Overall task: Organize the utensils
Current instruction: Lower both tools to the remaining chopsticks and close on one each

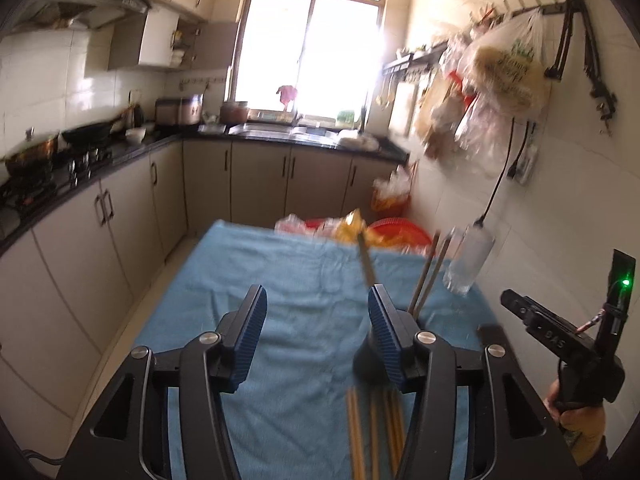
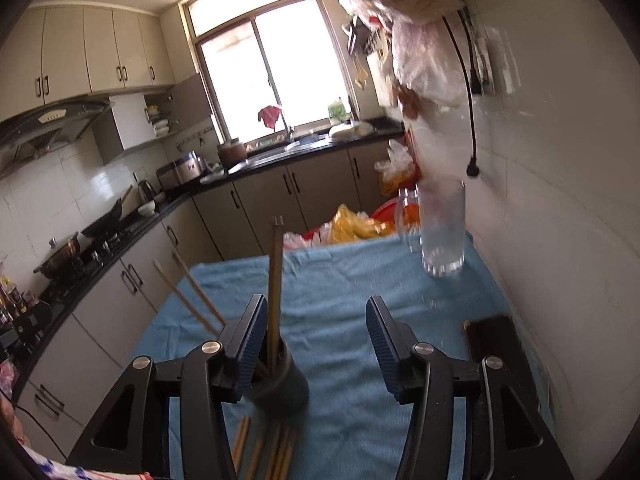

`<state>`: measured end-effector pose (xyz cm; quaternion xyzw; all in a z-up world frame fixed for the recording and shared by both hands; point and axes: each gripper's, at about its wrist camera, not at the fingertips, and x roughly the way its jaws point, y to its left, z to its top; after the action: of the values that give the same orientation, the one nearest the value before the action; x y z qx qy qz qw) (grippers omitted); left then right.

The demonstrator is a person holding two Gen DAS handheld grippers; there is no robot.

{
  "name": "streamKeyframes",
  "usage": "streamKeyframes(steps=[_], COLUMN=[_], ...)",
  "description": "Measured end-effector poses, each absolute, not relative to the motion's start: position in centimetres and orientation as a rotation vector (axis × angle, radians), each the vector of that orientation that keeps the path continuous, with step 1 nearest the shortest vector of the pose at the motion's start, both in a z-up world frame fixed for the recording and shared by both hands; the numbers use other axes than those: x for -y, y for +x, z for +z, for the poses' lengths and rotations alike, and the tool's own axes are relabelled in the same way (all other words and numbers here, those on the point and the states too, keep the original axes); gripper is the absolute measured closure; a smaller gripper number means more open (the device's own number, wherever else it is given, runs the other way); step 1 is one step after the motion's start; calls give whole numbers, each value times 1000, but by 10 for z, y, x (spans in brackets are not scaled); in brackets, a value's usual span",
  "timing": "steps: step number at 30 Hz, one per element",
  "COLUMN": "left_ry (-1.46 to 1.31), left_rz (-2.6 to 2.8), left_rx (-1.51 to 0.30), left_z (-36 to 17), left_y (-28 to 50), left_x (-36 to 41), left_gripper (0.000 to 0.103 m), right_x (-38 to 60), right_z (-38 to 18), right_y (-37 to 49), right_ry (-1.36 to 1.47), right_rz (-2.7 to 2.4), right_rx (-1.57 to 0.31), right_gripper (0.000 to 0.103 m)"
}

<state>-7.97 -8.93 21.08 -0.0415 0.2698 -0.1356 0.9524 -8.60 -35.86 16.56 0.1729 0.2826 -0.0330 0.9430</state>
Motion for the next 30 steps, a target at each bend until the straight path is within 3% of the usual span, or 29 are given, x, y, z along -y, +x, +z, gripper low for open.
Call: streamKeyframes(steps=[6, 7, 9, 11, 14, 18, 20, 25, 30], left_ry=[-25, -14, -2, 3, -3, 17, 42, 53, 55], left_rz=[-313, -339, -374, -413, -451, -463, -467, -462, -454], left_rx=[-730, -772, -846, -932, -995, -1031, -1050, -1046, -1045], left_z=[132, 118, 95, 69, 45, 27, 21, 19, 15], left_y=[-79, -76, -68, -60, -50, -39, -34, -28, -24], left_x=[102, 109, 117, 127, 141, 157, 164, 170, 164], left_gripper=[52, 52, 59, 68, 71, 74, 84, 93, 94], right_x=[334, 328, 313, 301, 289, 283, 279, 277, 282], right_z=[87, 77, 58, 44, 33, 25, 24, 26, 25], right_y=[-95, -95, -94, -95, -93, -86, -81, -81, -82], right_ry=[393, 387, 354, 328, 295, 260, 244, 202, 215], right_rz=[24, 47, 89, 120, 131, 121, 110, 87, 86], right_rx=[-786, -816, -875, -915, -939, -960, -966, -964, -970], right_gripper=[50, 53, 73, 77, 79, 81, 83, 87, 89])
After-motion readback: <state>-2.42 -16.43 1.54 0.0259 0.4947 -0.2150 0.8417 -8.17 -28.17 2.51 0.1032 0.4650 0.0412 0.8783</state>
